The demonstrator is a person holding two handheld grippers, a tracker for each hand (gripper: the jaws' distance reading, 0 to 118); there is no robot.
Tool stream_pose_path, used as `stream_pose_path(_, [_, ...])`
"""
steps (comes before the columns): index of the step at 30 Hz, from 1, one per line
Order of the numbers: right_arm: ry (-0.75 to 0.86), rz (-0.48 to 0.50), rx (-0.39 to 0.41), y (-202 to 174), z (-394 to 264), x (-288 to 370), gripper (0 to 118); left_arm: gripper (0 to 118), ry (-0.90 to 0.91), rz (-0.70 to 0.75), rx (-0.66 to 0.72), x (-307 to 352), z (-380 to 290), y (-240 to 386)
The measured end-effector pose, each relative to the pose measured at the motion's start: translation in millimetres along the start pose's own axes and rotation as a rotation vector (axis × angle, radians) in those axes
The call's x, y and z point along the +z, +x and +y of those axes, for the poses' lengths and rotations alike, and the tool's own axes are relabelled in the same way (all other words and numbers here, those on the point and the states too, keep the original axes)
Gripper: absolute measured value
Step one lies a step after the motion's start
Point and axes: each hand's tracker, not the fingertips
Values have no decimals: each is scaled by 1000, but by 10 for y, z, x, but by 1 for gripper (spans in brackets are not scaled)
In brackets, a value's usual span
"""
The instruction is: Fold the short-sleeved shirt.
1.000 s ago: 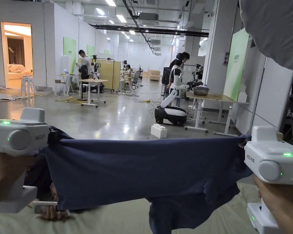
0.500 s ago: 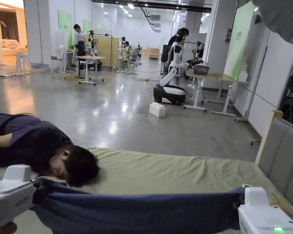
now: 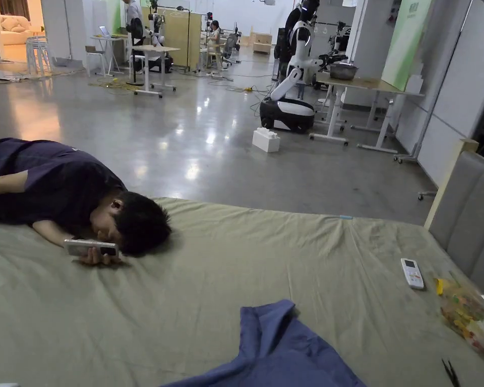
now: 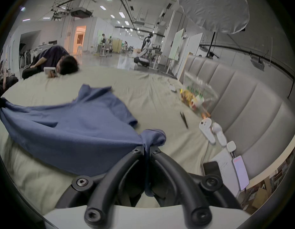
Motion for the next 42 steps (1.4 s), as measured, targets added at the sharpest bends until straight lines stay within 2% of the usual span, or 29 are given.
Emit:
stream_pose_path(4, [-96, 27, 20, -130, -207, 58, 5, 12, -71, 9, -12, -152, -159, 25])
stream_pose_path(10, [-110, 31, 20, -149, -463, -31, 11, 16, -114, 56, -48, -179, -192, 102])
stream_pose_path(11, [-98, 23, 19, -157, -435, -6, 21, 22, -111, 71, -57, -189, -159, 75])
stream_pose_path(12, [-80, 14, 15, -160, -390, 21, 40, 36, -95, 90, -69, -151, -142, 79])
stream_pose_path(15, [-16, 30, -55, -161, -172, 140, 84, 69, -44, 124, -76, -62, -28, 57])
stream_pose_path(17, [69, 70, -89, -134, -73, 149, 89, 71, 7, 145, -73, 19, 61, 81])
stream_pose_path(21, [220, 76, -65, -231, 319, 268, 89, 71, 123, 110, -43, 206, 284, 210])
stream_pose_path(24, [310, 99, -96, -319, 589, 359, 89, 71, 230, 71, -35, 374, 427, 408])
stream_pose_path(26, [360, 105, -122, -390, 760, 427, 84, 71, 301, 49, -41, 480, 484, 574])
stream_pose_path(28, [421, 114, -133, -447, 912, 482, 68, 70, 374, 15, -55, 537, 555, 701])
stream_pose_path(29, [439, 116, -152, -474, 968, 498, 57, 69, 401, 14, -61, 576, 574, 783])
stream_pose_path(31, [447, 109, -179, -520, 1053, 512, 27, 65, 476, 30, -68, 601, 610, 903])
stream_pose_path(32, [458, 97, -182, -543, 1081, 520, 18, 56, 502, 22, -66, 629, 623, 960])
stream_pose_path(34, [490, 78, -175, -585, 1147, 542, 16, 21, 553, 24, -77, 681, 651, 1093])
stream_pose_path(35, [491, 82, -174, -590, 1163, 544, 12, 16, 558, 39, -83, 675, 660, 1135])
stream_pose_path(36, [494, 89, -175, -596, 1189, 556, 4, 16, 571, 41, -86, 680, 673, 1179])
stream_pose_path(38, [490, 99, -178, -614, 1212, 572, 4, 6, 594, 14, -91, 695, 686, 1227])
stream_pose_path(40, [534, 59, -131, -620, 1243, 604, 3, 6, 615, 16, -104, 707, 682, 1295])
stream_pose_path(42, [518, 82, -154, -629, 1249, 602, 1, 6, 619, 42, -130, 706, 691, 1321])
